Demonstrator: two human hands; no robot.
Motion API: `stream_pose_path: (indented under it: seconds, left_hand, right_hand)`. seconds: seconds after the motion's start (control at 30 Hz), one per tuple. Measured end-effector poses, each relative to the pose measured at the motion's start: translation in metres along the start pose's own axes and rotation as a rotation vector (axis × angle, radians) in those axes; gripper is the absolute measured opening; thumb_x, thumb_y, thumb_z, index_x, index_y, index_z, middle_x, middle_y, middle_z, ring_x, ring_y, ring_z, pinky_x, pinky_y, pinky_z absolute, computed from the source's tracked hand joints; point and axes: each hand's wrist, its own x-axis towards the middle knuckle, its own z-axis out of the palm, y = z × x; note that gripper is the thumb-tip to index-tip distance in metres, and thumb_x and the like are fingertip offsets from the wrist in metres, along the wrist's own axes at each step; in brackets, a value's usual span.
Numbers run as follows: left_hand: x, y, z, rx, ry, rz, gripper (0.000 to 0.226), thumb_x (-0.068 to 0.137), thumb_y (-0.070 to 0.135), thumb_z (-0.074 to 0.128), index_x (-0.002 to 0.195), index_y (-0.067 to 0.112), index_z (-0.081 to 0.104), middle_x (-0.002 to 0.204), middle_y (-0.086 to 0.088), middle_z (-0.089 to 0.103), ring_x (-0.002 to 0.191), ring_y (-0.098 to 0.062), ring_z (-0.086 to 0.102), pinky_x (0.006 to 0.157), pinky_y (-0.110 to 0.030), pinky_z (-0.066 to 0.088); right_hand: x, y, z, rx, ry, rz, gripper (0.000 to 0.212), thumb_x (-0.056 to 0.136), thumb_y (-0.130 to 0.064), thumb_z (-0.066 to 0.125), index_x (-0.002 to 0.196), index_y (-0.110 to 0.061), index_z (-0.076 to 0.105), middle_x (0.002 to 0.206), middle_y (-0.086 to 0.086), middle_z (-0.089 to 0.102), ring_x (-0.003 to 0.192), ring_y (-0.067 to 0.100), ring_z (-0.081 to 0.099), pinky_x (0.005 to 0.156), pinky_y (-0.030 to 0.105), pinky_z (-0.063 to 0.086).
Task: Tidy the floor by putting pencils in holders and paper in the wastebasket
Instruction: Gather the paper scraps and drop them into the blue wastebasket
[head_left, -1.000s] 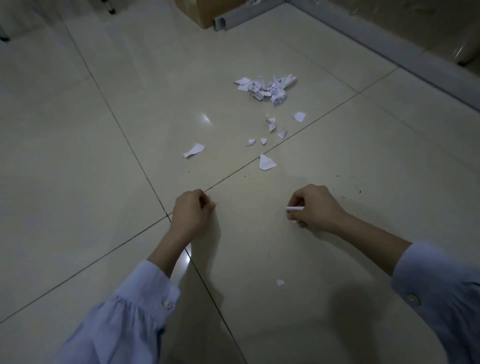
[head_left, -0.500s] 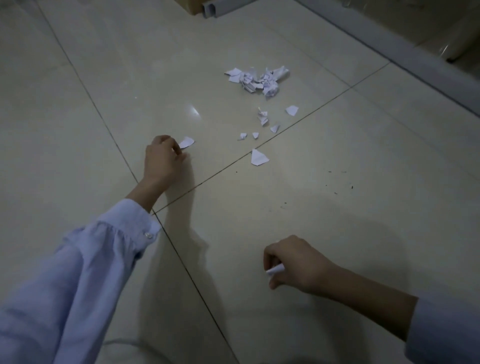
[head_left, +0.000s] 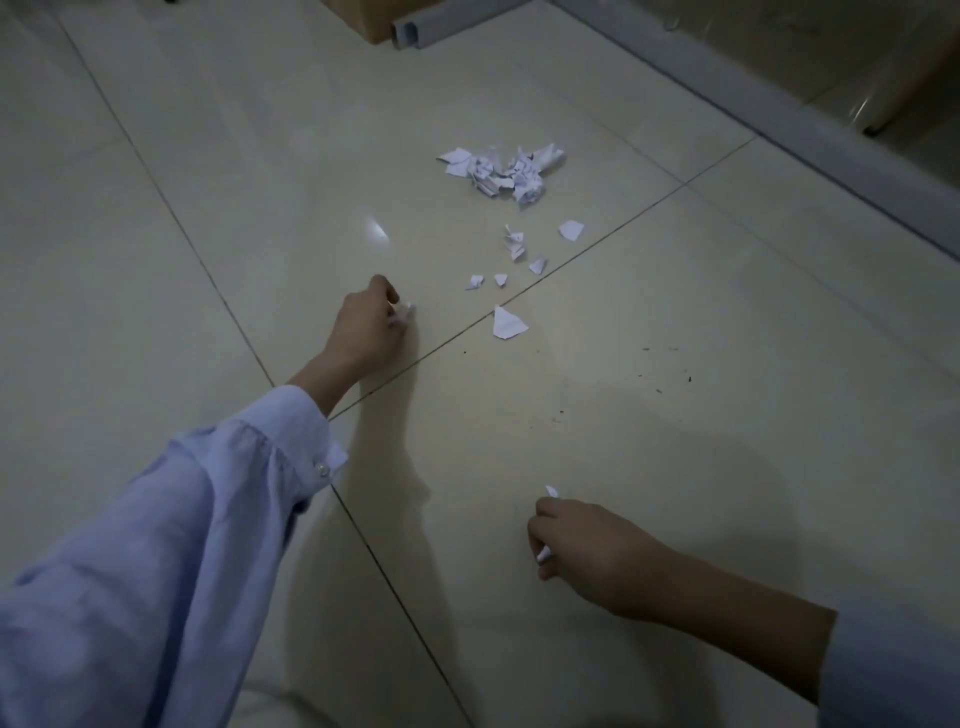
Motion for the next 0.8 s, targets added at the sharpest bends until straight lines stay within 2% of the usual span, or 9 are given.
stream_pose_path:
  seconds: [0.07,0.13,0.17,0.23,0.3,0.4,0.5,0.63,0.8]
  left_hand:
    - [-0.007,0.015,0.008,-0.033,-0.062,0.026,0.028,0.092,0.027,0.058,0.105,0.002,0.057,0.092,-0.012,0.067,0.085,-0.028,0.061,0.073,-0.029,0.044]
    - [-0.010,0.031,0.018,-0.002,-0.123,0.110,0.019,0.089,0.020,0.061,0.097,0.004,0.064,0.091,-0.010,0.068,0.087,-0.027,0.062,0.068,-0.024,0.038]
    - [-0.010,0.040,0.022,0.010,-0.142,0.146,0.016,0.087,0.018,0.062,0.092,0.004,0.067,0.092,-0.012,0.068,0.089,-0.027,0.061,0.067,-0.024,0.035]
    - [-0.012,0.056,0.029,0.017,-0.153,0.182,0.018,0.086,0.022,0.066,0.086,0.004,0.070,0.094,-0.013,0.065,0.089,-0.028,0.059,0.068,-0.026,0.034]
    - [-0.013,0.072,0.037,0.055,-0.160,0.242,0.023,0.083,0.025,0.070,0.085,0.002,0.070,0.108,-0.018,0.062,0.101,-0.031,0.058,0.081,-0.027,0.039]
    - [-0.012,0.089,0.046,0.133,-0.219,0.330,0.026,0.082,0.024,0.071,0.083,-0.002,0.068,0.134,-0.023,0.051,0.128,-0.033,0.047,0.104,-0.032,0.035]
    - [-0.006,0.100,0.050,0.173,-0.248,0.321,0.022,0.086,0.018,0.064,0.081,-0.003,0.063,0.110,-0.022,0.061,0.108,-0.033,0.056,0.094,-0.033,0.035]
    - [-0.008,0.108,0.053,0.224,-0.245,0.280,0.022,0.090,0.017,0.058,0.086,-0.004,0.060,0.103,-0.024,0.059,0.097,-0.035,0.056,0.085,-0.035,0.037]
    - [-0.023,0.108,0.056,0.255,-0.205,0.271,0.017,0.091,0.010,0.052,0.075,0.011,0.048,0.092,-0.023,0.058,0.086,-0.035,0.055,0.066,-0.033,0.030]
  right_hand:
    - [-0.006,0.002,-0.003,0.090,0.058,0.010,0.008,0.092,-0.006,0.051,0.087,-0.008,0.056,0.102,0.010,0.060,0.102,0.019,0.061,0.113,0.014,0.019]
    - [-0.011,0.006,-0.012,0.200,0.125,0.048,0.012,0.093,-0.010,0.053,0.080,-0.012,0.052,0.093,0.008,0.063,0.094,0.015,0.061,0.089,0.014,0.038]
    - [-0.012,0.010,-0.017,0.256,0.164,0.075,0.017,0.092,-0.011,0.056,0.077,-0.015,0.049,0.085,0.003,0.062,0.086,0.009,0.062,0.077,0.017,0.041]
    - [-0.015,0.018,-0.026,0.363,0.242,0.138,0.023,0.091,-0.014,0.060,0.073,-0.019,0.047,0.072,-0.008,0.056,0.068,-0.005,0.058,0.063,0.019,0.042]
    - [-0.019,0.028,-0.033,0.425,0.305,0.197,0.014,0.089,-0.021,0.064,0.082,-0.019,0.052,0.074,-0.010,0.056,0.061,-0.003,0.053,0.055,0.018,0.039]
    - [-0.022,0.041,-0.037,0.462,0.346,0.240,0.013,0.088,-0.024,0.066,0.094,-0.022,0.056,0.091,-0.006,0.061,0.072,0.004,0.057,0.062,0.024,0.045]
    - [-0.019,0.045,-0.040,0.438,0.316,0.246,0.011,0.087,-0.025,0.066,0.096,-0.019,0.064,0.101,-0.003,0.067,0.091,0.013,0.061,0.078,0.032,0.050]
    - [-0.009,0.040,-0.036,0.475,0.306,0.199,0.010,0.084,-0.030,0.070,0.089,-0.021,0.066,0.096,-0.005,0.067,0.086,0.008,0.060,0.071,0.027,0.048]
    - [0.009,0.034,-0.022,0.336,0.316,0.172,0.014,0.087,-0.023,0.066,0.097,-0.012,0.066,0.103,0.006,0.069,0.095,0.023,0.060,0.078,0.034,0.049]
